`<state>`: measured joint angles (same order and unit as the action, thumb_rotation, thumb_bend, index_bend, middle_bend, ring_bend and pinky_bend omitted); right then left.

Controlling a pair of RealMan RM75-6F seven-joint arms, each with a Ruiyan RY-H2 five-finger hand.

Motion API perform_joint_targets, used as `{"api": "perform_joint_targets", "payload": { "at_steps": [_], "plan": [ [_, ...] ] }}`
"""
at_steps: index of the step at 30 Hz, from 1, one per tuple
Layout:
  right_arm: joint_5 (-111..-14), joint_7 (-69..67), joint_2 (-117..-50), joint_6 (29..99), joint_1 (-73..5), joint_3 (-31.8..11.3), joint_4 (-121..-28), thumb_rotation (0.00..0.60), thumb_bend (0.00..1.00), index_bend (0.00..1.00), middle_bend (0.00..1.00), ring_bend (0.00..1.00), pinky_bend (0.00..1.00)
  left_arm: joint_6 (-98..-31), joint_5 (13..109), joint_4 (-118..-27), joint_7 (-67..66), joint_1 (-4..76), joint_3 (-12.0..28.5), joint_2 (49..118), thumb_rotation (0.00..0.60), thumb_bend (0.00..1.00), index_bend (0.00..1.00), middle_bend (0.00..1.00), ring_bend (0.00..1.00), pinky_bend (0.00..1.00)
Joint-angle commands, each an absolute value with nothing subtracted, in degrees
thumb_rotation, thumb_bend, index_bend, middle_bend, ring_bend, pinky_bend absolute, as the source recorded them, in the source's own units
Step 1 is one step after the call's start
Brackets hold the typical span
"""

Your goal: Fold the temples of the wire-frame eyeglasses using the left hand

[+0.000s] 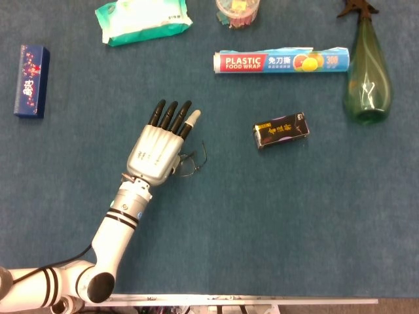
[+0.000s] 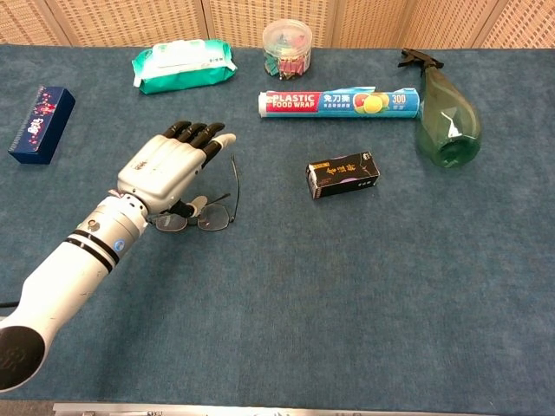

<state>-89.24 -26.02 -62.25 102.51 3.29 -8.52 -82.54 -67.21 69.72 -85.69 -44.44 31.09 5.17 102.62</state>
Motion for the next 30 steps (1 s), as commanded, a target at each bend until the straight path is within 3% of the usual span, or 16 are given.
{"api": "perform_joint_targets", "payload": {
  "at_steps": [1,30],
  "plan": [
    [-89.2,-26.1,-62.2,102.6,3.3,-8.5,-82.5,0.6,0.19,0.33,0.29,0.23,0.38,-67.1,69.6,-85.4,-44.3,31.1,5.0,102.8,0.6,0.32,0.06,0.0,0.0,0.0],
    [-89.4,-25.8,-62.3,102.7,3.4,-8.5,-82.6,0.6,0.19,0.33,0.29,0.23,0.38,-68.9,69.6,-84.2,-41.8,29.9,4.3,100.6,0.6,0.32,0.06,0.0,0.0,0.0]
  ]
}}
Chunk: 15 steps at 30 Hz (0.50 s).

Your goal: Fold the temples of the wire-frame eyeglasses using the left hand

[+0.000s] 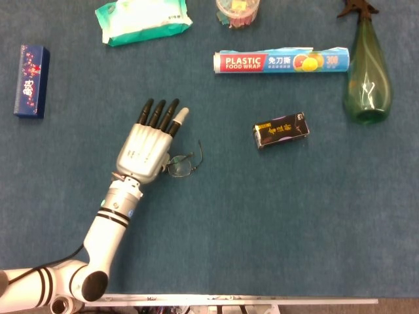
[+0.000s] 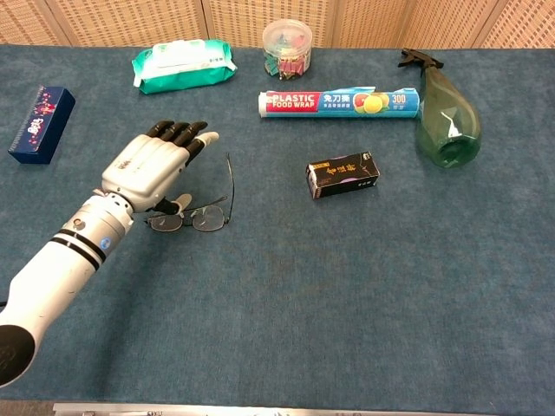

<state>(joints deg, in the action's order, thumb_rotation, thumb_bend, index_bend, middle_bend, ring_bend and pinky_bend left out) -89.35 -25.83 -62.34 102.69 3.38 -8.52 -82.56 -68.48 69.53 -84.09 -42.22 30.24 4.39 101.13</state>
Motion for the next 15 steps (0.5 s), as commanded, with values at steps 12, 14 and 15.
{"api": "perform_joint_targets", "payload": {
  "at_steps": [12,14,15],
  "plan": [
    [-89.7,-24.7,-62.5,102.5,3.2,-8.4,-82.9,0.6,0.19,0.33,0.29,0.23,0.38,-71.1,71.1,-86.9,-40.1,28.3,3.8,97.4,0.6,0.32,0.06,0.0,0.0,0.0],
    [-89.7,-24.9,-62.5,102.6,3.2,-8.4,-82.9,0.6,0.19,0.33,0.29,0.23,0.38,-71.6,71.6,-87.7,-40.2,28.0,3.4,97.2,0.6,0.32,0.06,0.0,0.0,0.0],
    [-89.6,-25.0,-62.4,102.7,3.3,-8.4,-82.9,0.6,0.19,0.33,0.29,0.23,0.38,-71.8,71.8,-88.0,-40.2,27.8,3.3,97.1,0.6,0.32,0.06,0.0,0.0,0.0]
  ]
}}
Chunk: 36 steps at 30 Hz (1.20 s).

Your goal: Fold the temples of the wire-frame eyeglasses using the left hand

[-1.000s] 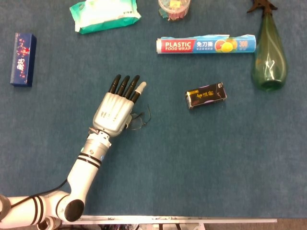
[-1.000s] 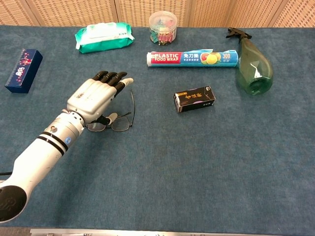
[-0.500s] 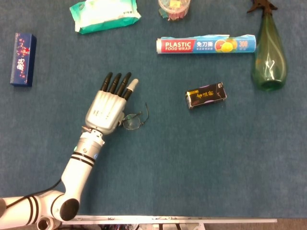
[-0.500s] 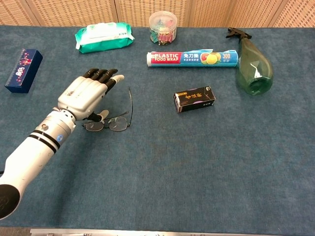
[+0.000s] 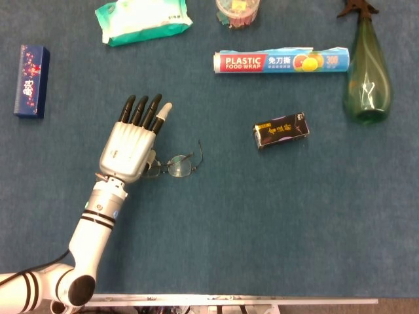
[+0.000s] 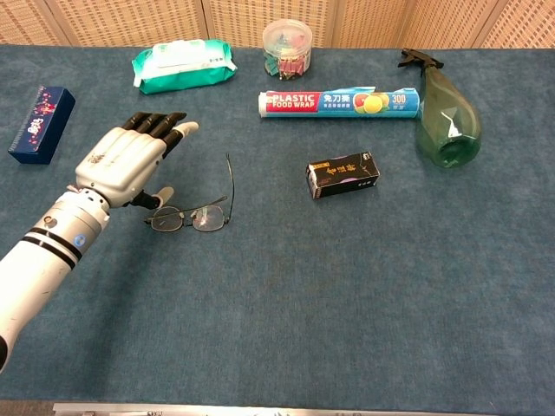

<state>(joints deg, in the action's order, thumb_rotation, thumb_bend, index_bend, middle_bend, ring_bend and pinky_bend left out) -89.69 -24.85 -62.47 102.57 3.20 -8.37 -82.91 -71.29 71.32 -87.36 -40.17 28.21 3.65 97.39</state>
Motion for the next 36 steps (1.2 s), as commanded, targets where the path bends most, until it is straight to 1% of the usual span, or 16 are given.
{"api": "perform_joint_targets", "payload": {
  "at_steps": [1,10,21,27,36],
  "plan": [
    [-89.6,-25.2,-62.4,102.8,3.3,-8.4,-82.8,0.6,0.19,0.33,0.29,0.23,0.38,-72.1,71.9,-88.3,-40.2,27.7,3.2,97.0,0.6,0.32,0.06,0.0,0.0,0.0],
    [-89.3,-27.1,-62.4,103.6,3.8,-8.7,-82.0,0.6,0.19,0.33,0.29,0.23,0.38,-75.9,74.3,-92.9,-39.3,25.7,3.1,93.2,0.6,0.32,0.06,0.0,0.0,0.0],
    [-89.1,-27.1,-62.4,103.5,3.7,-8.9,-82.0,0.6,0.19,0.33,0.29,0.23,0.38,-80.1,80.6,-102.5,-38.4,23.8,2.4,87.5,0.6,0.32,0.06,0.0,0.0,0.0],
    [-89.0,-26.8,-62.4,103.4,3.7,-8.9,-82.1,0.6,0.19,0.33,0.29,0.23,0.38,-79.3,81.8,-105.4,-39.8,24.4,3.0,87.3,0.6,0.32,0.06,0.0,0.0,0.0],
    [-88.9,-27.2,-62.4,103.5,3.8,-9.0,-82.0,0.6,0.19,0.33,0.29,0.23,0.38,-76.7,81.1,-107.2,-42.8,27.0,5.8,89.6,0.6,0.29,0.04,0.0,0.0,0.0]
  ]
}}
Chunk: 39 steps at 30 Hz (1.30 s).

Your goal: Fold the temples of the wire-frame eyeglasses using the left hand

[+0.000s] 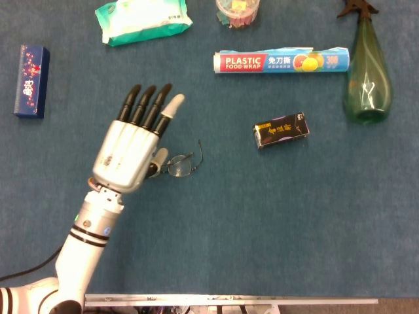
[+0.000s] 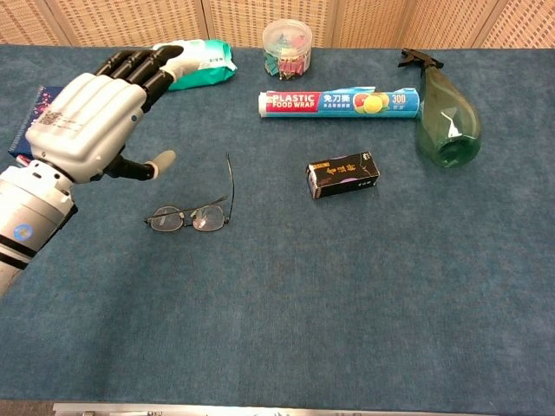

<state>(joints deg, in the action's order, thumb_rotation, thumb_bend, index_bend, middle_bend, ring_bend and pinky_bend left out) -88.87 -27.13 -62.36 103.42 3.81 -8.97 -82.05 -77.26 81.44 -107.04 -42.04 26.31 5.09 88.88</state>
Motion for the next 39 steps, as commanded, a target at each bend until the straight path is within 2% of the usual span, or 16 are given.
{"api": "perform_joint_targets", "payload": {
  "at_steps": [1,6,15,29,39],
  "plan": [
    [-88.9,-27.2,-62.4,103.6,3.9,-9.0,-82.0,0.6,0.19,0.33,0.29,0.23,0.38,-76.4,80.9,-107.2,-43.1,27.2,6.0,89.9,0.6,0.29,0.04,0.0,0.0,0.0],
    [-88.9,-27.9,-62.4,104.3,4.3,-9.1,-81.7,0.6,0.19,0.33,0.29,0.23,0.38,-75.4,79.5,-106.9,-45.0,28.2,6.8,91.5,0.6,0.23,0.02,0.0,0.0,0.0],
    [-88.8,-28.5,-62.4,104.5,4.5,-9.2,-81.3,0.6,0.19,0.33,0.29,0.23,0.38,-74.2,77.8,-105.7,-47.2,29.7,7.6,93.9,0.6,0.21,0.01,0.0,0.0,0.0],
    [-88.6,-29.2,-62.3,104.7,4.7,-9.3,-81.2,0.6,0.19,0.33,0.29,0.23,0.38,-72.6,78.3,-105.2,-50.1,32.0,7.4,95.5,0.6,0.2,0.01,0.0,0.0,0.0],
    [-87.9,-30.6,-62.2,104.7,4.9,-9.7,-80.8,0.6,0.19,0.33,0.29,0.23,0.38,-70.7,75.6,-102.0,-51.0,34.4,9.4,97.8,0.6,0.2,0.01,0.0,0.0,0.0]
  ]
}}
